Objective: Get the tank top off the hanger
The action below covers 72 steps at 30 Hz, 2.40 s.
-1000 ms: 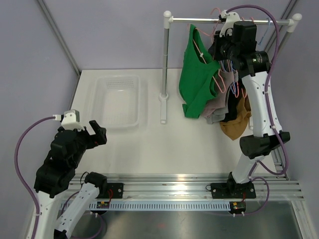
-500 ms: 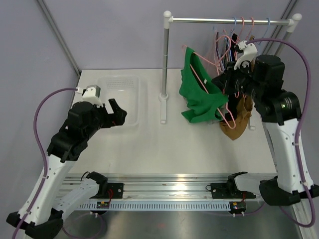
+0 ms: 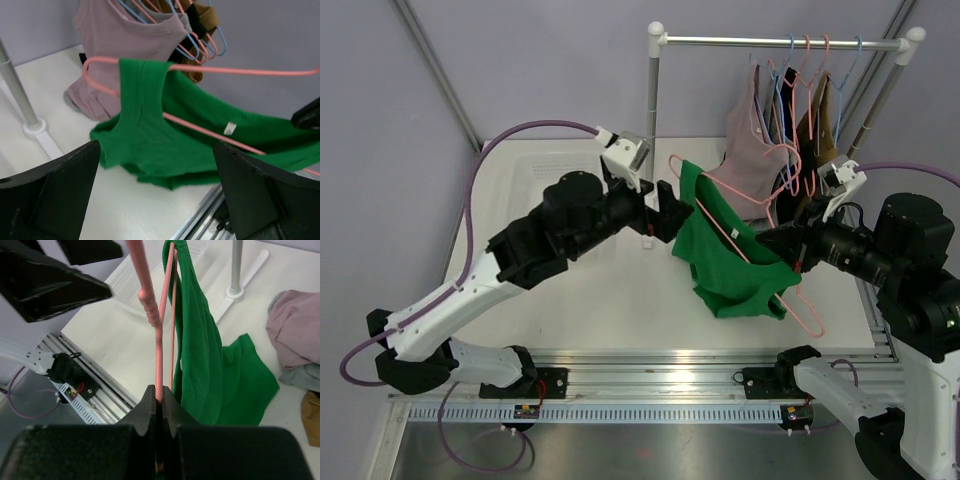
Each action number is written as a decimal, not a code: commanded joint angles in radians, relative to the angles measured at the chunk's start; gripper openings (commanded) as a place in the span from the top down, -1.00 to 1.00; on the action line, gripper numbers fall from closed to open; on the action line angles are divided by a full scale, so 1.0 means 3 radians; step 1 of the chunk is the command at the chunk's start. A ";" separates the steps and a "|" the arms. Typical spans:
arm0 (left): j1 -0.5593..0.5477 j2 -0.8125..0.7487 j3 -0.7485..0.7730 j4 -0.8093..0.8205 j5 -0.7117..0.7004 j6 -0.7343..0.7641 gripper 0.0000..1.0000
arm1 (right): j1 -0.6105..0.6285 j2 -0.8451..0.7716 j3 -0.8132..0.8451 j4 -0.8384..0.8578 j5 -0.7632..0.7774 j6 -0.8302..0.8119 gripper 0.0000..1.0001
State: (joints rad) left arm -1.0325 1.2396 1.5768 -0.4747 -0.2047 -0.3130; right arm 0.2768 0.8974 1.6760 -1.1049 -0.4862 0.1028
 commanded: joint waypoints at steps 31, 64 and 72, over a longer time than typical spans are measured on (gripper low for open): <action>0.0612 -0.0118 -0.0356 -0.0033 -0.1425 -0.0107 1.00 | 0.0274 -0.0286 -0.0289 -0.0055 -0.0465 -0.0322 1.00; 0.1064 -0.0629 -0.1063 -0.0079 -0.1087 -0.0516 1.00 | 0.0310 -0.0505 -0.0887 0.0308 -0.0461 -0.0567 1.00; 0.1207 -0.0619 -0.1232 0.0186 -0.0194 -0.0419 0.89 | 0.0310 -0.0685 -0.1122 0.0752 -0.0491 -0.0283 1.00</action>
State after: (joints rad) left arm -0.7586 1.0721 1.2362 -0.4225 -0.1211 -0.4980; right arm 0.3668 0.7589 1.3403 -0.9318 -0.6373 -0.0311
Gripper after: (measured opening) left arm 0.041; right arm 0.035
